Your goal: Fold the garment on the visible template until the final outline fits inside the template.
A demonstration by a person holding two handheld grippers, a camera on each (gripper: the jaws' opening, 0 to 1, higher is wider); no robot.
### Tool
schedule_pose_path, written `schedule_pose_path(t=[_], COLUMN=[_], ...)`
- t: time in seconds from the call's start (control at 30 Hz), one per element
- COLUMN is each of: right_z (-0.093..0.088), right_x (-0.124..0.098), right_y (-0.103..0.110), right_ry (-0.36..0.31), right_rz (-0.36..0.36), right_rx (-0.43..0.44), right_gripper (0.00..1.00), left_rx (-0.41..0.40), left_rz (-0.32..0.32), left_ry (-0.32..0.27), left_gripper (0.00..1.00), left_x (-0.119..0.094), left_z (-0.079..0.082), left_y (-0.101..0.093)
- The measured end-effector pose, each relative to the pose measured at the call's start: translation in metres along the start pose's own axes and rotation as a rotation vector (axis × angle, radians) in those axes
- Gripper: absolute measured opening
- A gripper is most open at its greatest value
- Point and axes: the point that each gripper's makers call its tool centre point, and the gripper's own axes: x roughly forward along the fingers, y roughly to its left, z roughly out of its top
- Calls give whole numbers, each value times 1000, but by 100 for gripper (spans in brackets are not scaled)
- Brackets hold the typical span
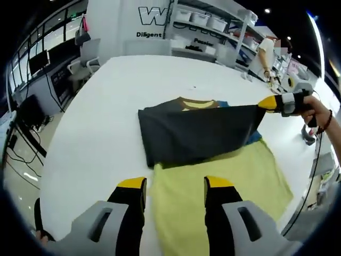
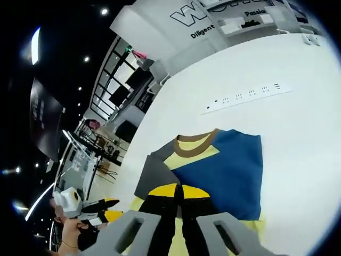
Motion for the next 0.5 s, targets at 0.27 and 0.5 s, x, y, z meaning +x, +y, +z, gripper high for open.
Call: schedule_pose_path(t=[0.27,0.5], right_z=[1,2], right_x=[3,11], right_y=[-27,-42], right_ry=[28,40], right_rz=[-72,-102], right_rx=[24,17], right_gripper=[0,0], left_rx=[66,138], left_rz=[101,86], left_ry=[-16,-11], left_gripper=[32,31], left_x=[16,30], left_z=[8,8], left_y=[36,41])
